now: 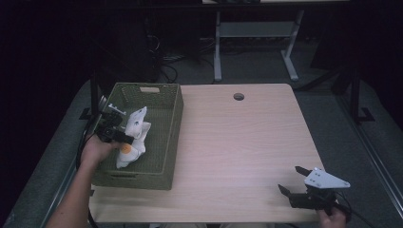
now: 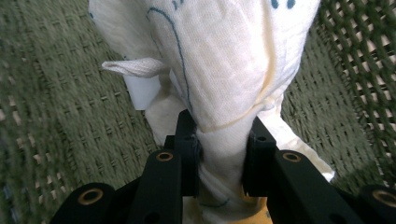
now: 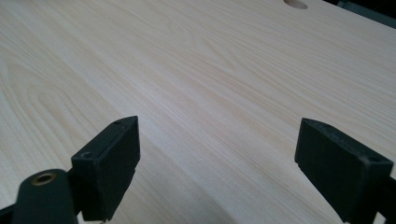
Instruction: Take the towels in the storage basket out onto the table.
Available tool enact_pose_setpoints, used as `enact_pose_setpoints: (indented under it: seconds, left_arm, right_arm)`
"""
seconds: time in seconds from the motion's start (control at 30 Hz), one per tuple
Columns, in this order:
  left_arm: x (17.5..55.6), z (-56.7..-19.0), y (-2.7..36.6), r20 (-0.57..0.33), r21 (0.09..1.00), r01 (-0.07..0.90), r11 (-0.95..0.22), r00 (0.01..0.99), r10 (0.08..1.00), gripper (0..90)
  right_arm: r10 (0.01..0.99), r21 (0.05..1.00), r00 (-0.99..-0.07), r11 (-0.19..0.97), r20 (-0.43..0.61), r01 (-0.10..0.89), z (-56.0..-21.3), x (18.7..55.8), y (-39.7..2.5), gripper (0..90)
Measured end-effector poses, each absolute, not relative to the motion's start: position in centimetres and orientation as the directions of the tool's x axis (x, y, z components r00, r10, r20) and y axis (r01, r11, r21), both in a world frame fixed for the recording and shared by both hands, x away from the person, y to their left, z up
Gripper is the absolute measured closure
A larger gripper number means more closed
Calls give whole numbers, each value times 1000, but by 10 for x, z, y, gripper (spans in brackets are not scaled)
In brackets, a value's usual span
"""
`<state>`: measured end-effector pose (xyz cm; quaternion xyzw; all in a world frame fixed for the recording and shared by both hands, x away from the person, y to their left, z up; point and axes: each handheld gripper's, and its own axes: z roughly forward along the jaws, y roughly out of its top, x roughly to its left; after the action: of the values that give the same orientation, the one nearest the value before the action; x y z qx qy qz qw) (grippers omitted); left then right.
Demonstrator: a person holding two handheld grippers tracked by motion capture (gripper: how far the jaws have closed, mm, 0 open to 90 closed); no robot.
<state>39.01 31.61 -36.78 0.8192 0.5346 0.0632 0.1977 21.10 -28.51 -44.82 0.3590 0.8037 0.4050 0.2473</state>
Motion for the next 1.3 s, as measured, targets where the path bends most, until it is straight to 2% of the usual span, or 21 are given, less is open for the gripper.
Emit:
enact_pose_setpoints:
  seconds: [0.7,0.97,1.03,1.3]
  left_arm:
    - [382,-344,326,-116,427,841,-333,416,902,727]
    - [382,-334,328,-189,470,831,-297,423,886,727]
    - [382,-330,332,-244,498,830,-251,412,878,727]
    - [378,-320,340,-340,571,802,-177,427,838,726]
  right_arm:
    - [781,830,-615,411,-108,377,-448,211,-286,137]
    - [783,832,-613,408,-107,376,-448,211,-287,137]
    - [783,833,-613,407,-107,375,-448,210,-287,137]
    - [791,836,-604,396,-101,379,-447,210,-288,137]
